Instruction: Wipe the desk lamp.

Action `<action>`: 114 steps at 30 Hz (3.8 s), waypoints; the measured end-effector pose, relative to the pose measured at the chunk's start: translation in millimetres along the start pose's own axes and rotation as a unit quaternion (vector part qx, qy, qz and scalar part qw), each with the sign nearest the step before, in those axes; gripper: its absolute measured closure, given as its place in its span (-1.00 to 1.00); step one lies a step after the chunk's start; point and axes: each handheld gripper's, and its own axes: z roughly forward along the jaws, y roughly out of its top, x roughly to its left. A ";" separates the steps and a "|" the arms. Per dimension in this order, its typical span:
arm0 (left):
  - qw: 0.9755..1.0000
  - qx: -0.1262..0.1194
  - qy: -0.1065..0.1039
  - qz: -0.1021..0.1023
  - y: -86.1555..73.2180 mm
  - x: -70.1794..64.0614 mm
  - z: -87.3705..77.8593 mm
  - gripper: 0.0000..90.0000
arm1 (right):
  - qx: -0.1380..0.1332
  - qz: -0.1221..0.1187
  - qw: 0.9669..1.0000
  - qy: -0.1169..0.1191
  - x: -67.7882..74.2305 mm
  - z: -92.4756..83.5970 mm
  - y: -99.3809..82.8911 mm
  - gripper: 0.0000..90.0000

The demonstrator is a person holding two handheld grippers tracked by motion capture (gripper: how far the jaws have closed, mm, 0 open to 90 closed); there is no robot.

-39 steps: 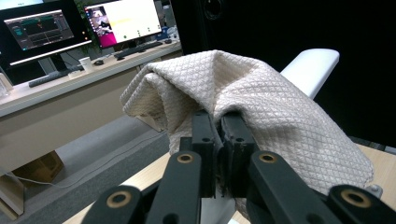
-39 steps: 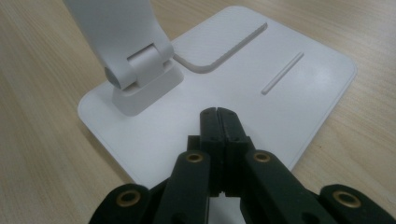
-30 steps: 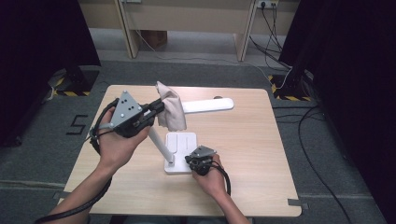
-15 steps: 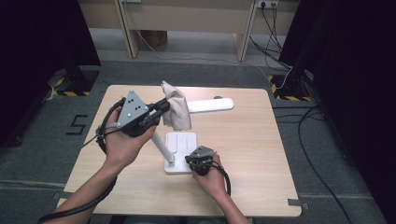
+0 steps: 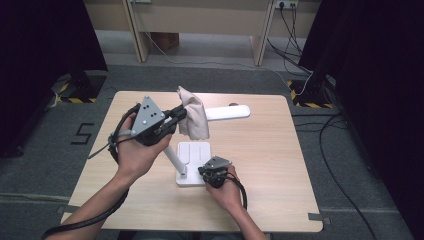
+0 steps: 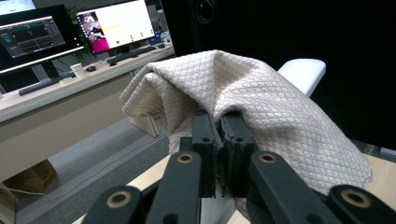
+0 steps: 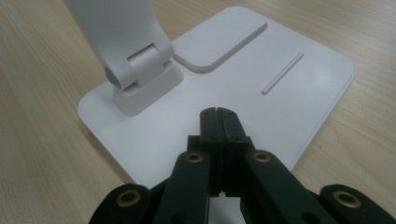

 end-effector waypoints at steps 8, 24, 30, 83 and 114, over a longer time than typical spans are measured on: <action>1.000 0.002 -0.004 0.003 2.8 -3.5 5.5 0.90 | -0.001 -0.001 1.000 0.000 -0.1 0.1 -0.1 1.00; 1.000 0.008 -0.013 0.004 8.2 -8.3 15.5 0.89 | -0.001 -0.002 1.000 0.000 -0.3 -0.1 -0.5 1.00; 1.000 0.012 -0.017 0.007 11.1 -11.3 19.8 0.90 | -0.001 -0.002 1.000 0.000 -0.3 -0.1 -0.6 1.00; 0.999 0.019 -0.042 0.010 28.6 -37.7 62.0 0.90 | -0.003 0.000 1.000 0.001 -0.3 -0.2 -1.1 1.00; 0.998 0.027 -0.059 0.022 42.0 -58.6 89.2 0.90 | -0.004 -0.003 1.000 0.000 -0.4 -0.2 -1.3 1.00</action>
